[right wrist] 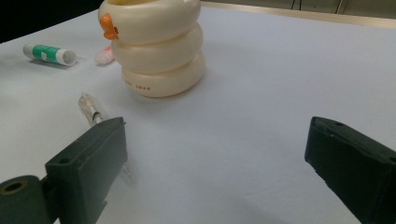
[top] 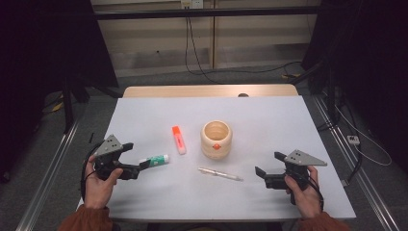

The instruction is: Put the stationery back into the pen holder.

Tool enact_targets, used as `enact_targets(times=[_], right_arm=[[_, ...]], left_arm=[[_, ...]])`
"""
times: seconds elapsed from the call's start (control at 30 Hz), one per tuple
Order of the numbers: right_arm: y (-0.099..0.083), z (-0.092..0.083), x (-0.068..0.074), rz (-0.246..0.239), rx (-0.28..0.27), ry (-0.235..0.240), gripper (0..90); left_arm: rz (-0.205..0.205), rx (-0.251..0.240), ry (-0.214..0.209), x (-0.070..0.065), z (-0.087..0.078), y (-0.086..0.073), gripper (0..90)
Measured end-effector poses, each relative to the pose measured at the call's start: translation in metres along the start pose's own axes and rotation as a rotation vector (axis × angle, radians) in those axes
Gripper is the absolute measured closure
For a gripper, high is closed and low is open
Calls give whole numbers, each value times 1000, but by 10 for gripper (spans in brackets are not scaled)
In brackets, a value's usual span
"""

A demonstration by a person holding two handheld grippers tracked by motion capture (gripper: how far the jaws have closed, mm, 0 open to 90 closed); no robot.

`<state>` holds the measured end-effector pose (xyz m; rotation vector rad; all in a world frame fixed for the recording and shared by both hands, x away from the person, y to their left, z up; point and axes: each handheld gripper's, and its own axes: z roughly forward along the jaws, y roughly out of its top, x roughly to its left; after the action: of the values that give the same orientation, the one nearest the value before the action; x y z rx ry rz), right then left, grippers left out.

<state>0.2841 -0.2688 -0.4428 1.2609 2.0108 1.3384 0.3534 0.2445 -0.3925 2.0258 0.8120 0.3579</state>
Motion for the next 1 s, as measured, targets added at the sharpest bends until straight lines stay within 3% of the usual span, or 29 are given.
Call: enact_targets(times=[0.13,0.3,0.4,0.57,0.87,1.0], right_arm=[[-1,2,1,-2,5,7,54],[-1,4,2,-11,10,16,54],[-1,6,3,-11,14,20,54],[-1,7,3,-19,18,18,54],[-1,8,3,-21,24,21,54],[-2,9,3,-31,27,21,54]], left_arm=[[11,52,2,9,3,-1,75],[52,107,-32,18,9,1,75],[78,137,-30,19,14,2,80],[86,188,-19,23,22,3,88],[145,304,-53,26,35,9,117],[168,371,-87,26,44,8,171]])
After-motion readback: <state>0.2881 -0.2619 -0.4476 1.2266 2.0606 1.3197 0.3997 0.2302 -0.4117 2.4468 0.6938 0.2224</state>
